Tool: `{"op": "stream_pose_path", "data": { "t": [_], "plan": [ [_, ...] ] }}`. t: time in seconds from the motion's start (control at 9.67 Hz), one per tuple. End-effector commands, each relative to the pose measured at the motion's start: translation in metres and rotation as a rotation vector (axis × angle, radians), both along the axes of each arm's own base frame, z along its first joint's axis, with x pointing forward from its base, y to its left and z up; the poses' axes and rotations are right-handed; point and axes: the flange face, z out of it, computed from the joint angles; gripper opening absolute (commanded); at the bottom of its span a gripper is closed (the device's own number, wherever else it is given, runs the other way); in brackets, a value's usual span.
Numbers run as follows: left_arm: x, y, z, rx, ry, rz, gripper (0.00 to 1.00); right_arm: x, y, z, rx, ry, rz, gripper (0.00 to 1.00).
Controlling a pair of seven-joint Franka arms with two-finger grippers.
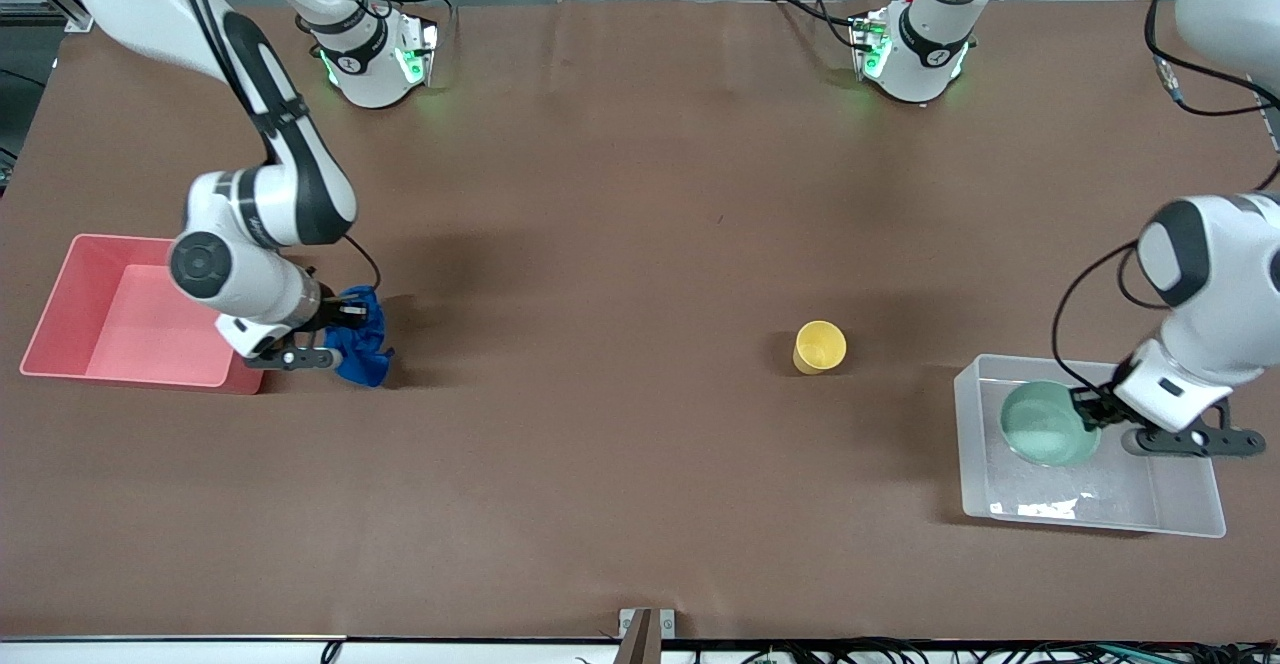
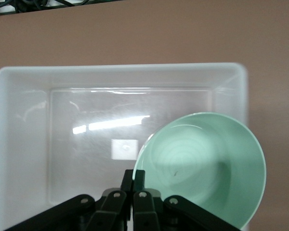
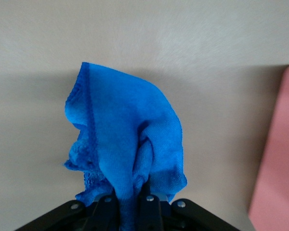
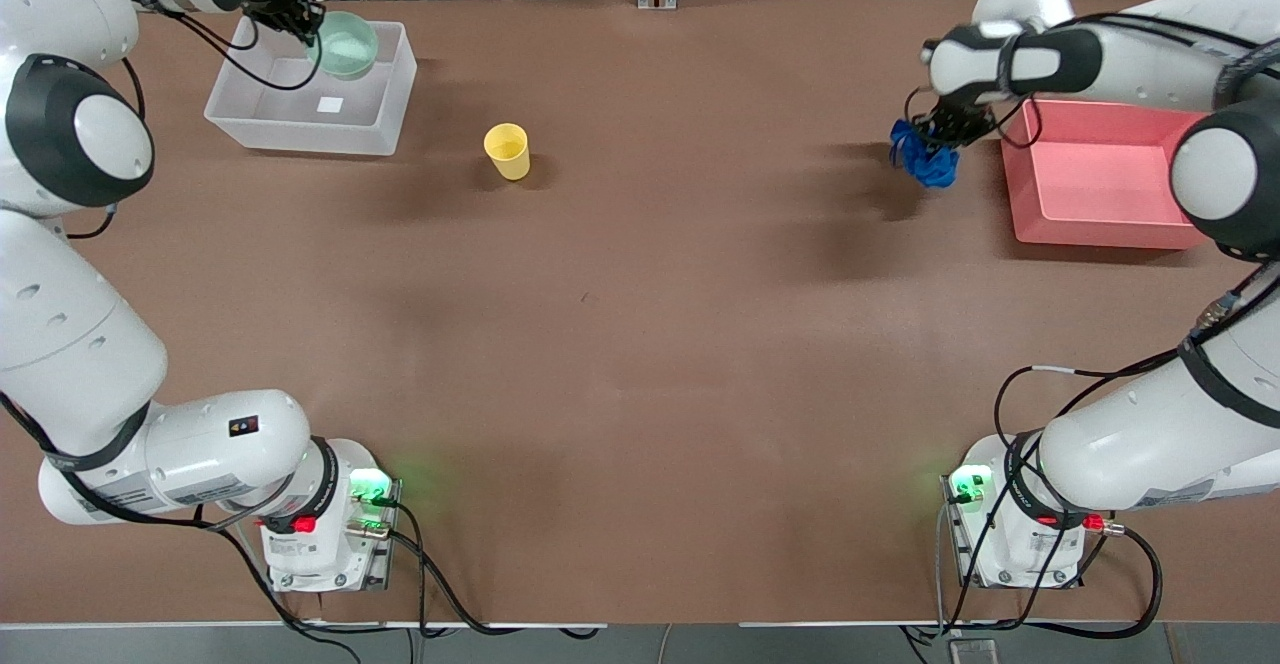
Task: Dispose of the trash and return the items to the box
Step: 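Lift the cloth into the pink bin while the left gripper places the bowl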
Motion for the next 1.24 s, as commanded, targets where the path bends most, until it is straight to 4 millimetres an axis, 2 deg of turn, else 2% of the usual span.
{"op": "stream_pose_path", "data": {
  "t": [0.0, 0.1, 0.21, 0.31, 0.62, 0.83, 0.93, 1.03, 1.14],
  "plan": [
    [0.016, 0.023, -0.054, -0.009, 0.054, -0.043, 0.00, -0.013, -0.023, 0.075, 0.011, -0.049, -0.036, 0.11],
    [0.015, 0.026, -0.068, -0.016, 0.071, -0.039, 0.00, -0.019, -0.042, 0.102, 0.015, -0.068, -0.031, 0.11],
    [0.013, 0.029, -0.080, -0.024, 0.088, -0.034, 0.00, -0.026, -0.066, 0.117, 0.018, -0.071, -0.025, 0.11],
    [0.011, 0.030, -0.090, -0.030, 0.103, -0.031, 0.00, -0.033, -0.095, 0.117, 0.023, -0.059, -0.019, 0.11],
    [0.007, 0.030, -0.114, -0.048, 0.134, -0.024, 0.01, -0.051, -0.173, 0.096, 0.037, -0.035, -0.029, 0.13],
    [0.007, 0.025, -0.122, -0.086, 0.143, -0.001, 0.11, -0.055, -0.214, 0.061, 0.036, -0.030, -0.026, 0.14],
    [0.007, 0.027, -0.121, -0.084, 0.140, -0.003, 0.24, -0.056, -0.228, 0.038, 0.041, -0.015, -0.034, 0.15],
    [0.008, 0.029, -0.114, -0.077, 0.130, -0.004, 0.56, -0.059, -0.242, 0.018, 0.044, -0.006, -0.044, 0.17],
    [0.010, 0.033, -0.101, -0.074, 0.112, 0.000, 1.00, -0.057, -0.249, 0.000, 0.043, -0.011, -0.039, 0.24]
  ]
}}
